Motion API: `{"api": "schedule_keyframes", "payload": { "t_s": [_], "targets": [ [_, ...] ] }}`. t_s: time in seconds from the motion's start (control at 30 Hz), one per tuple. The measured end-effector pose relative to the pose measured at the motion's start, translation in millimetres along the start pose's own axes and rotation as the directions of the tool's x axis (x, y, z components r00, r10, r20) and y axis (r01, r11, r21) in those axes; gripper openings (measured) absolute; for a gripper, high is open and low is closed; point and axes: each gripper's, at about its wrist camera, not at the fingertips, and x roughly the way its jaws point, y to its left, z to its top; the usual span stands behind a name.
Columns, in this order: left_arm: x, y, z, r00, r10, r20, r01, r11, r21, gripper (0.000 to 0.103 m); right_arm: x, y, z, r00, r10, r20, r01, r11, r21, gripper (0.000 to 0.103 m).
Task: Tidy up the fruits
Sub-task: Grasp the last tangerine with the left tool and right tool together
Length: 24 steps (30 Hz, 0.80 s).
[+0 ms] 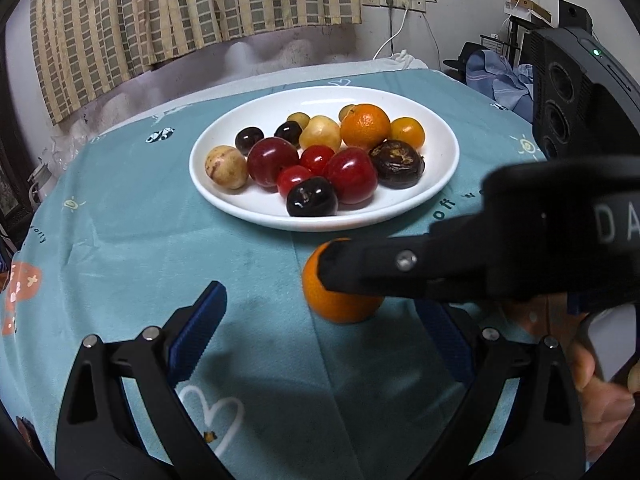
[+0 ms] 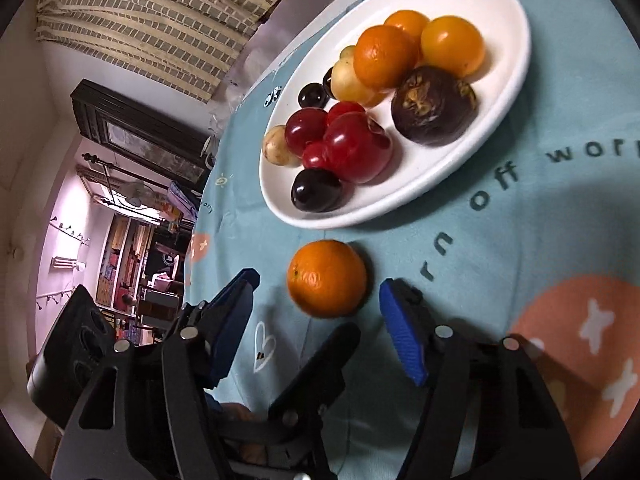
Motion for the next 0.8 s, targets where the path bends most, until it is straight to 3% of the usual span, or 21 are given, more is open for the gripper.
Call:
{"api": "schedule_keyframes", "payload": {
  "t_s": [0.27, 0.37, 0.53, 0.67, 0.8],
  "targets": [
    [9.1, 1.3, 2.1, 0.998, -0.044, -0.033, 0.044, 0.999, -0.001, 0.096, 2.0, 0.8, 1.3, 1.000, 0.015, -0.002, -0.015, 1.000, 0.007, 0.067],
    [9.1, 1.6, 1.2, 0.997, -0.068, -0.033, 0.068, 0.998, -0.006, 0.087, 5.7, 4.1, 1.7, 1.000, 0.001, -0.006, -0.001, 1.000, -0.009, 0.067],
    [12.3, 7.9, 1.2, 0.992, -0.114, -0.044, 0.112, 0.993, -0.045, 0.072, 9.2, 0.1, 3.5, 0.999, -0.039, 0.004, 0.039, 0.998, -0.039, 0.045],
    [10.1, 6.9, -1.3, 0.987, -0.156, -0.039, 0.154, 0.987, -0.052, 0.054, 12.5, 4.0, 1.6, 0.998, -0.054, 0.013, 0.055, 0.995, -0.085, 0.044],
    [6.7, 4.6, -2.4, 0.988, -0.151, -0.029, 0.149, 0.988, -0.047, 0.047, 12.1, 5.1, 0.1, 0.998, -0.053, 0.028, 0.055, 0.995, -0.085, 0.043]
  ]
}}
